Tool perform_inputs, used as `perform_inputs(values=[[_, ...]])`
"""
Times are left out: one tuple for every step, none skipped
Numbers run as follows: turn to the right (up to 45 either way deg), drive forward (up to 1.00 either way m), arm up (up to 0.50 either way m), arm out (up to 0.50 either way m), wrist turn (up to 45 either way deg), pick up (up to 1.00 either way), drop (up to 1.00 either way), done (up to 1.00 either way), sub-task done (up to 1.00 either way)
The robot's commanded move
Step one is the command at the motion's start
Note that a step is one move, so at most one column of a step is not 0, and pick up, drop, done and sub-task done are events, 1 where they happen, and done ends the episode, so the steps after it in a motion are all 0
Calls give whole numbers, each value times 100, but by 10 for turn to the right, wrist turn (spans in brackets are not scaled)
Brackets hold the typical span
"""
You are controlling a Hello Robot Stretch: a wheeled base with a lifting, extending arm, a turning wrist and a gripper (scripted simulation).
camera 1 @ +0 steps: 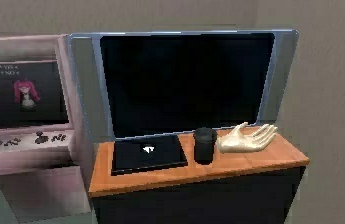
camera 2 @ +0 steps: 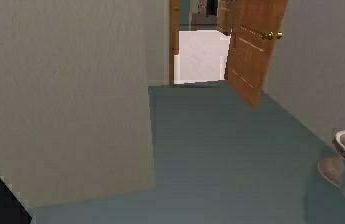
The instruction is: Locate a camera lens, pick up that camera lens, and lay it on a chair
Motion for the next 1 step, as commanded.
perform_inputs(values=[[30, 0, 0, 0, 0, 0, 0, 0, 0]])
